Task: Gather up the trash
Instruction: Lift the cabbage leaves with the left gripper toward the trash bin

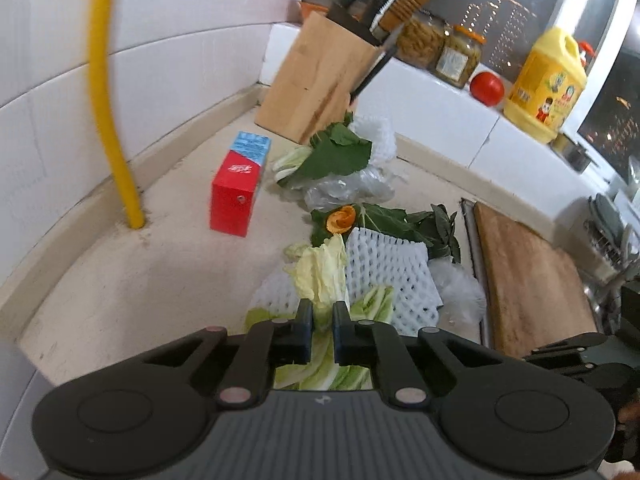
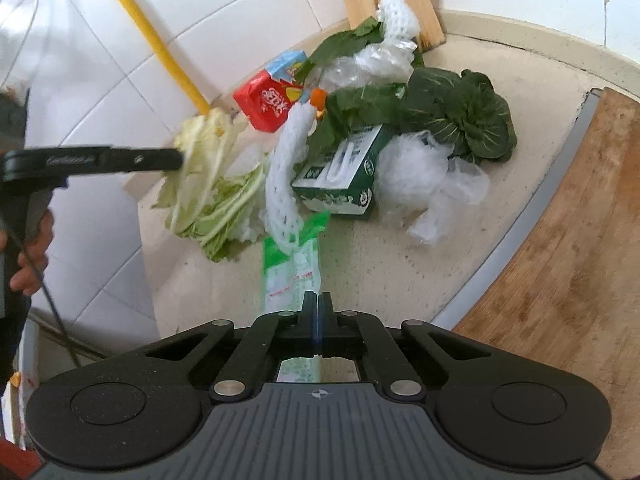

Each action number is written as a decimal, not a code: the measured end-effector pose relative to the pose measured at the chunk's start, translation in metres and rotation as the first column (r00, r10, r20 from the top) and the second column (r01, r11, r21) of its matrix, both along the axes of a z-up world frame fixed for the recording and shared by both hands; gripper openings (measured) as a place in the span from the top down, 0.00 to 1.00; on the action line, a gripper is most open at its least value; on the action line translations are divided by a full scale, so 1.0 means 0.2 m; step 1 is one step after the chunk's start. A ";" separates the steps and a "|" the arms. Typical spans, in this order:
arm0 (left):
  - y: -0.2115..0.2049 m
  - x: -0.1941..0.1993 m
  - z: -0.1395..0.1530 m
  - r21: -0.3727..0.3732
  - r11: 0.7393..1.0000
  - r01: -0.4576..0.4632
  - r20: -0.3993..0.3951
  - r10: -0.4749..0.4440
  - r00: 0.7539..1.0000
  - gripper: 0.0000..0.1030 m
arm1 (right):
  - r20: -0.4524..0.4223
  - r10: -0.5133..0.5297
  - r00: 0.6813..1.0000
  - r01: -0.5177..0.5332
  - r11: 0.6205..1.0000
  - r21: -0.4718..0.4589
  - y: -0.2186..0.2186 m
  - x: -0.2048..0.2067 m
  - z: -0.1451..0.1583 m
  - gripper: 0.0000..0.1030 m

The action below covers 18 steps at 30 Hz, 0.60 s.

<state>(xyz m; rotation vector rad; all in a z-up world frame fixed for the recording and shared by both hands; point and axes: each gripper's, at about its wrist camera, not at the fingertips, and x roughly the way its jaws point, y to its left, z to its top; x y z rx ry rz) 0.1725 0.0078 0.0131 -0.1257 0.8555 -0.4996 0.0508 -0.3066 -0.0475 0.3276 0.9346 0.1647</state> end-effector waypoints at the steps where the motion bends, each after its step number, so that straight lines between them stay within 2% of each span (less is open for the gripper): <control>1: 0.02 -0.02 0.00 -0.007 1.000 -0.008 -0.001 0.008 1.000 0.94 | 0.004 -0.002 1.000 0.002 1.000 0.004 0.00 0.00 0.00 0.99; 8: 0.11 -0.10 0.00 -0.077 0.995 -0.070 -0.025 0.068 0.997 0.96 | 0.020 -0.043 0.999 0.042 0.998 0.056 -0.04 -0.02 0.05 0.99; 11: 0.08 -0.12 -0.06 -0.058 0.996 -0.063 -0.048 0.060 0.997 0.96 | 0.012 -0.033 0.999 0.033 0.998 0.055 -0.06 -0.02 0.07 0.99; 14: 0.06 -0.11 -0.13 -0.012 0.997 -0.081 -0.063 0.080 0.995 0.93 | 0.001 -0.034 0.999 0.033 0.998 0.046 -0.03 -0.03 0.03 0.90; 16: 0.03 -0.10 -0.16 0.029 0.996 -0.089 -0.062 0.090 0.994 0.78 | -0.034 -0.029 0.999 0.030 0.999 0.025 0.01 -0.01 -0.01 0.71; 17: 0.03 -0.10 -0.17 0.037 0.995 -0.091 -0.062 0.094 0.994 0.71 | -0.036 -0.034 0.999 0.034 0.999 0.002 0.03 -0.01 -0.02 0.43; 18: 0.01 -0.11 -0.18 0.044 0.995 -0.090 -0.056 0.092 0.994 0.60 | -0.035 -0.011 0.999 0.010 1.000 -0.027 0.07 0.00 -0.02 0.24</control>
